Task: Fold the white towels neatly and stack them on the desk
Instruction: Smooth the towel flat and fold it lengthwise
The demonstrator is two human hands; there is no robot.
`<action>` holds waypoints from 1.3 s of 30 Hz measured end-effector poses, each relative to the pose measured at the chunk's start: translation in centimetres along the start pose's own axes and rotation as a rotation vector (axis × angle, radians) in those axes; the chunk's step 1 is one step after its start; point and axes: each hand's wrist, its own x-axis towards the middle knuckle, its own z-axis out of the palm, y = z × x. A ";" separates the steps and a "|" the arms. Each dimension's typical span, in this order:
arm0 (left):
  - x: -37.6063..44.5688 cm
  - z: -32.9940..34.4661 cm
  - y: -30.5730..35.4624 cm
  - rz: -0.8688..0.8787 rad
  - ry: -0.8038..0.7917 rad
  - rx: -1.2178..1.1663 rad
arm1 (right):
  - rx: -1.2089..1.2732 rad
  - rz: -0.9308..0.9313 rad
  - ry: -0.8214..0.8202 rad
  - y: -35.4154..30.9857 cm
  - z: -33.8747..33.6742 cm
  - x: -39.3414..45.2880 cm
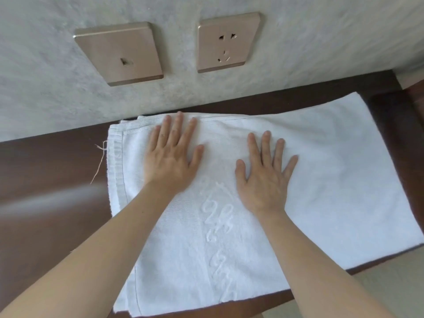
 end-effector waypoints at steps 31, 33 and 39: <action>1.0 4.1 18.3 0.096 0.016 -0.015 | 0.124 -0.079 -0.066 16.9 -4.7 14.8; 1.0 4.0 18.4 0.089 0.010 -0.006 | 0.151 -0.183 0.035 17.3 -4.6 15.7; 1.0 4.4 18.3 0.086 0.047 -0.019 | 0.245 -0.443 0.105 13.5 -5.9 17.2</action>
